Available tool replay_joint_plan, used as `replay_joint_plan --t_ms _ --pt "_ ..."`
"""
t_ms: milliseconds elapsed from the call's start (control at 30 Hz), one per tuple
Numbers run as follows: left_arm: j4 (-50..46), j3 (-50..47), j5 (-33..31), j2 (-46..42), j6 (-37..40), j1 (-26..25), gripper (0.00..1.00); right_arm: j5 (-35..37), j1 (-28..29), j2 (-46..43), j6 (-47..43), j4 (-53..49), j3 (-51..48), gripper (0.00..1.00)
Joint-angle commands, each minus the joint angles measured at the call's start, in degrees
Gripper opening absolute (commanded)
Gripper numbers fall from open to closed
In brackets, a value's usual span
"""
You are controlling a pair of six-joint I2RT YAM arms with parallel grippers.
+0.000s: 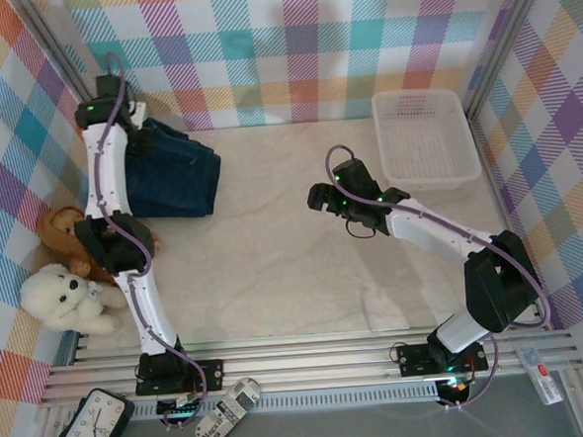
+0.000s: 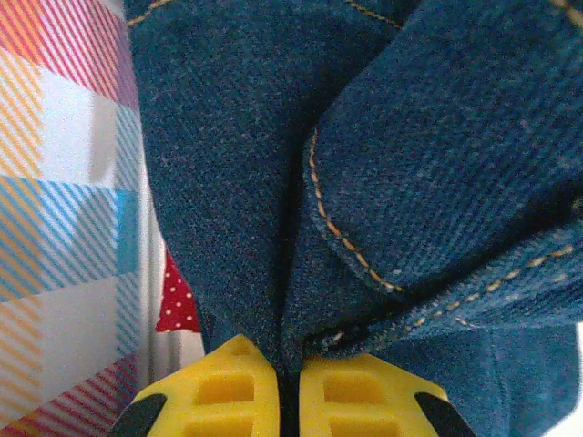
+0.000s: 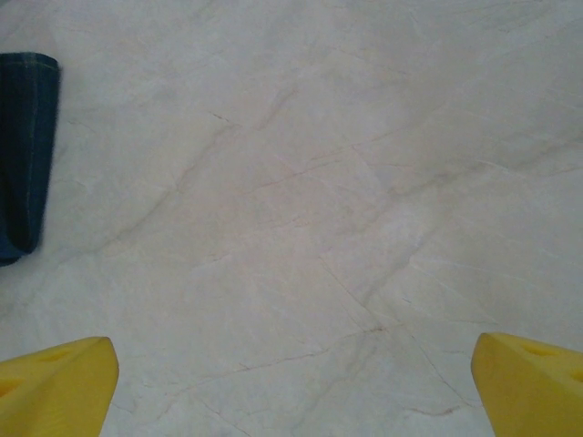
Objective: Fold and stack the skirts
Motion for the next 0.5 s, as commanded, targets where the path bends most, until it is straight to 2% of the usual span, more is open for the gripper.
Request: replay_joint_plan --t_ms 0,100,167,200,300,333,367,467 --pt "1.1 1.5 10.5 4.3 3.6 2.2 0.0 2.2 -0.3 -2.9 -1.5 -4.7 1.6 0.99" --pt "2.7 3.9 10.2 7.9 2.6 3.8 0.0 4.0 -0.3 -4.7 -1.8 -6.0 1.2 0.99" --pt "4.2 6.3 7.8 10.6 0.0 5.2 0.0 5.2 -0.3 -5.9 -2.0 -7.2 1.0 0.99" --pt "4.6 7.9 6.1 11.8 -1.5 5.6 0.15 5.9 -0.3 -6.5 -2.1 -7.9 0.9 0.99" --pt "5.0 11.3 -3.9 12.5 -10.0 7.6 0.85 9.0 -0.3 -9.0 -2.3 -8.6 -1.0 0.99" --pt "5.1 10.9 -4.4 10.7 -12.5 7.5 0.94 10.6 -0.4 -9.9 -2.8 -8.5 -1.9 0.99" --pt "5.4 10.0 -4.0 9.0 -14.9 7.5 0.98 12.1 -0.4 -10.6 -3.3 -8.4 -2.7 0.99" --pt "10.0 1.0 -1.4 -0.5 -24.1 7.3 1.0 17.4 -1.8 -12.5 -5.3 -8.4 -4.7 0.99"
